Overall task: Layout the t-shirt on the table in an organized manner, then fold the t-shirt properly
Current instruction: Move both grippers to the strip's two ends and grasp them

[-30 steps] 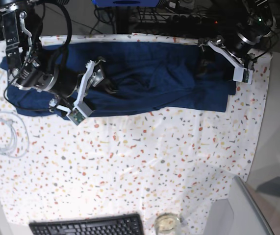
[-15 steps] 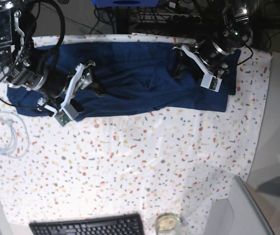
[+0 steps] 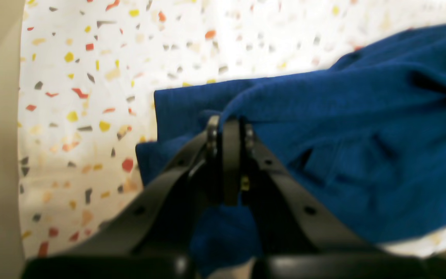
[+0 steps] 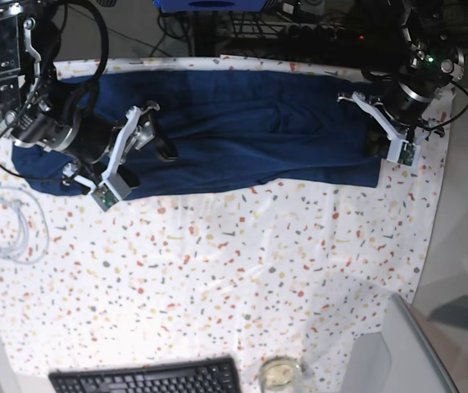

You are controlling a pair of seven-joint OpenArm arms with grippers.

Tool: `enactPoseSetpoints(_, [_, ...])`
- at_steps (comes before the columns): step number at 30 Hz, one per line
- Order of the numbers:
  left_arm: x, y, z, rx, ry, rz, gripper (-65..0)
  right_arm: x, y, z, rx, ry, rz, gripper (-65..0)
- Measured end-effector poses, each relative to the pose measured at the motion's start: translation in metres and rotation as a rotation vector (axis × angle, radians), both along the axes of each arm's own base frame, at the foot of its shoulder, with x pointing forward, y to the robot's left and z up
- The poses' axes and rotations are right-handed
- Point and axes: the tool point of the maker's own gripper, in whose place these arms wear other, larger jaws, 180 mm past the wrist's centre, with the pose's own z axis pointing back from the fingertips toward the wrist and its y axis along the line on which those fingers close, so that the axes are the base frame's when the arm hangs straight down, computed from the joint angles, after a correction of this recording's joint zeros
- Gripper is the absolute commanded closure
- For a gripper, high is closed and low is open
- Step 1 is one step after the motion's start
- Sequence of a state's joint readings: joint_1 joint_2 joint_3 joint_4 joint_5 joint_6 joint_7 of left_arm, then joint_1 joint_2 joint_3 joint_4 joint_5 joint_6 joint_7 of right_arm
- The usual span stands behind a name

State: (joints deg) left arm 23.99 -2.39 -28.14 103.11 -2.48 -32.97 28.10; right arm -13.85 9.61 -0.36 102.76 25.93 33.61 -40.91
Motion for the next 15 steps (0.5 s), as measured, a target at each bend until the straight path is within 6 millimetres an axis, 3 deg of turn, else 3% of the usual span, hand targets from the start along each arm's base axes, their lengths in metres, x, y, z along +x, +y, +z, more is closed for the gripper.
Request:
enactPoseSetpoints(5, [-0.014, -0.001, -0.023, -0.001, 0.075, 0.024, 0.0, 0.004, -0.002, 0.002, 0.0, -0.008, -0.009, -44.7])
enactPoseSetpoints(10, [-0.014, 0.0, -0.022, 0.001, 0.071, 0.025, 0.0, 0.034, -0.054, -0.003, 0.032, -0.035, -0.21, -44.3])
enactPoseSetpoints(12, [-0.016, 0.001, -0.022, 0.003, 0.075, 0.028, 0.0, 0.045, -0.082, -0.008, 0.054, -0.049, -0.317, -39.0])
enactPoseSetpoints(15, [-0.02, 0.009, -0.021, 0.017, 0.077, 0.042, 0.0, 0.053, -0.115, -0.032, 0.079, 0.002, -0.435, -18.6])
